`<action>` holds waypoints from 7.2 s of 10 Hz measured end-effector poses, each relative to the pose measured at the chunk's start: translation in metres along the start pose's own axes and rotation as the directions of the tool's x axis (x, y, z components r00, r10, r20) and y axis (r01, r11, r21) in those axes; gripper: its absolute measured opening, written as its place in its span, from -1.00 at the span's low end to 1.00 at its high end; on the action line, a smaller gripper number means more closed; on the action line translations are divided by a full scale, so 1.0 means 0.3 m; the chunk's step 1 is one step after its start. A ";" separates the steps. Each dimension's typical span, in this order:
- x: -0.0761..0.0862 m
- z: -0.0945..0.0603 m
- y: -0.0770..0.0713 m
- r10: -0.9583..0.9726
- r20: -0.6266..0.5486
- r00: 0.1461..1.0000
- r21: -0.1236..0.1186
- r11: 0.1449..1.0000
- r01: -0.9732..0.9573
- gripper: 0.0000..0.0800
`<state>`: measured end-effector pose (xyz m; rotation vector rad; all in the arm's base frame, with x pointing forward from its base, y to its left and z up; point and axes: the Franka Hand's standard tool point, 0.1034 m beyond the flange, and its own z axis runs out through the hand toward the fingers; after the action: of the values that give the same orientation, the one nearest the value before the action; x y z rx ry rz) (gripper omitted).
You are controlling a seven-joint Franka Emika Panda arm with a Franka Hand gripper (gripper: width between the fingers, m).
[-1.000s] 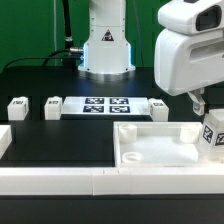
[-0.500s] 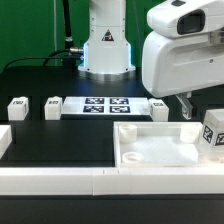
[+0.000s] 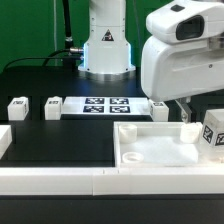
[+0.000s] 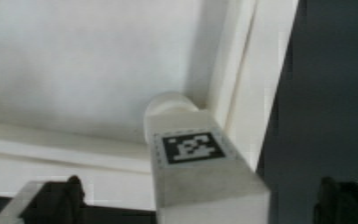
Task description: Assemble square table
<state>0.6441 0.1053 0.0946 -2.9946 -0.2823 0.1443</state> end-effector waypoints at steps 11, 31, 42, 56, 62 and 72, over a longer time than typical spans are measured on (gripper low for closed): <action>-0.001 0.013 0.008 0.056 -0.005 0.998 0.012 0.998 -0.056 -0.28; -0.016 0.016 -0.030 0.989 0.116 0.089 0.199 0.065 -0.978 0.28; 0.007 0.006 -0.060 0.466 -0.131 0.875 0.073 0.885 -0.460 0.62; -0.009 0.051 0.019 0.082 -0.169 0.982 -0.006 0.996 -0.084 -0.29; -0.009 0.054 0.010 0.207 -0.167 0.964 0.018 0.978 -0.207 -0.29; -0.017 0.069 -0.013 0.958 -0.065 0.279 0.161 0.286 -0.945 -0.29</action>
Offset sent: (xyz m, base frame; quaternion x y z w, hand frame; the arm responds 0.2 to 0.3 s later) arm -0.0010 -0.0010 -0.0051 -0.0154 0.0159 -0.0362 0.9991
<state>0.6362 0.1105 0.0752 -2.5459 1.5702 0.0217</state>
